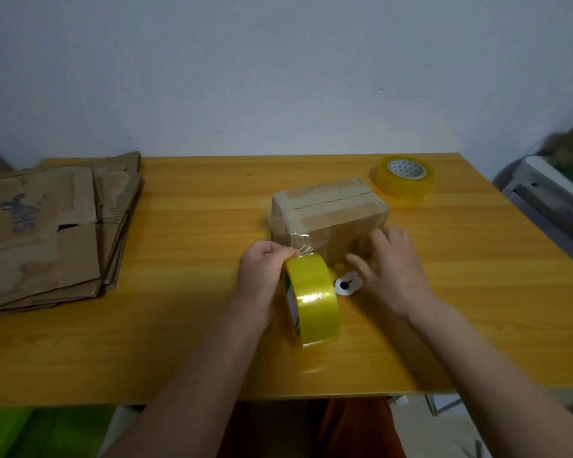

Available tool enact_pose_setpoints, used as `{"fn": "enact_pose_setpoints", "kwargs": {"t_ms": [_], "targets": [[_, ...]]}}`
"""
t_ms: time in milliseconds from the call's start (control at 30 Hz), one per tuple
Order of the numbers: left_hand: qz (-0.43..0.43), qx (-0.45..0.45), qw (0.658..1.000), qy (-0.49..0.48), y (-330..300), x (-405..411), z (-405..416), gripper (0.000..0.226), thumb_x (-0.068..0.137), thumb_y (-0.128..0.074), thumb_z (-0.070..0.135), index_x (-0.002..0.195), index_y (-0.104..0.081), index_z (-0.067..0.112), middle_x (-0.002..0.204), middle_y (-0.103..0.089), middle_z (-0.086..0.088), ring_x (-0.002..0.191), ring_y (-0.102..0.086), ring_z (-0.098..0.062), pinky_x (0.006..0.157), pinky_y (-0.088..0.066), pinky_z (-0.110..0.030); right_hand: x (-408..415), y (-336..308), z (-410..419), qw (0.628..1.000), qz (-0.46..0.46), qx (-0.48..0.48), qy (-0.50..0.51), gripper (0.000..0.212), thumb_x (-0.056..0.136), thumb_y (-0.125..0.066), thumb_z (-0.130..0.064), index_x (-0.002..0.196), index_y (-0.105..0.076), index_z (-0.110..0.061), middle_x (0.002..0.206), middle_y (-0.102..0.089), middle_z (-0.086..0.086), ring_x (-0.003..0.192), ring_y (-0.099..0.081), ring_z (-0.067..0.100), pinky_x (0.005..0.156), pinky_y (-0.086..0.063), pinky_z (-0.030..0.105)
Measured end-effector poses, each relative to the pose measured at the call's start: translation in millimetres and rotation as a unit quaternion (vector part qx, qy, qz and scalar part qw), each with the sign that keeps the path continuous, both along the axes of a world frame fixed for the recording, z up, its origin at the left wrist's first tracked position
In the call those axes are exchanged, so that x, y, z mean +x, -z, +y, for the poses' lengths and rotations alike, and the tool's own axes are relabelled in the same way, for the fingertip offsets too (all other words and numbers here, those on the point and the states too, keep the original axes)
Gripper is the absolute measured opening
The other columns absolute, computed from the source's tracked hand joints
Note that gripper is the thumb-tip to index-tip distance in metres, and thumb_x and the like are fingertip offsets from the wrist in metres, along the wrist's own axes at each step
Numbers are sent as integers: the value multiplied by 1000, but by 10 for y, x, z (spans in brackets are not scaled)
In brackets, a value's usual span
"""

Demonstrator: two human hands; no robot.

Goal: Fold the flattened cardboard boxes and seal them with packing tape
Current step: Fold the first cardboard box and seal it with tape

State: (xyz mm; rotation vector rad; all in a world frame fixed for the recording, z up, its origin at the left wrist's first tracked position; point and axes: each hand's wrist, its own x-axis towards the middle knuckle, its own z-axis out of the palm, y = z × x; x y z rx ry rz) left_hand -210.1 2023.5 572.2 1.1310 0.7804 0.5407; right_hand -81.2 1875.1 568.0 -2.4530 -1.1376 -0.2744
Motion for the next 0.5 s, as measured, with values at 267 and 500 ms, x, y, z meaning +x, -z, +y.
{"fn": "enact_pose_setpoints", "kwargs": {"t_ms": [267, 500], "targets": [[2, 4, 999, 35, -12, -48, 62, 18, 73, -76, 7, 74, -58, 11, 82, -63, -17, 85, -59, -29, 88, -49, -49, 27, -414, 768, 964, 97, -70, -237, 50, 94, -52, -42, 142, -39, -37, 155, -27, -10, 144, -17, 15, 116, -14, 36], [-25, -27, 997, 75, -11, -55, 100, 16, 86, -62, -4, 76, -56, 7, 72, -71, -7, 78, -64, -22, 82, -49, -40, 72, -416, 801, 970, 77, -78, -216, 55, 90, -57, -44, 141, -37, -45, 153, -29, -15, 139, -23, 15, 111, -15, 37]]}}
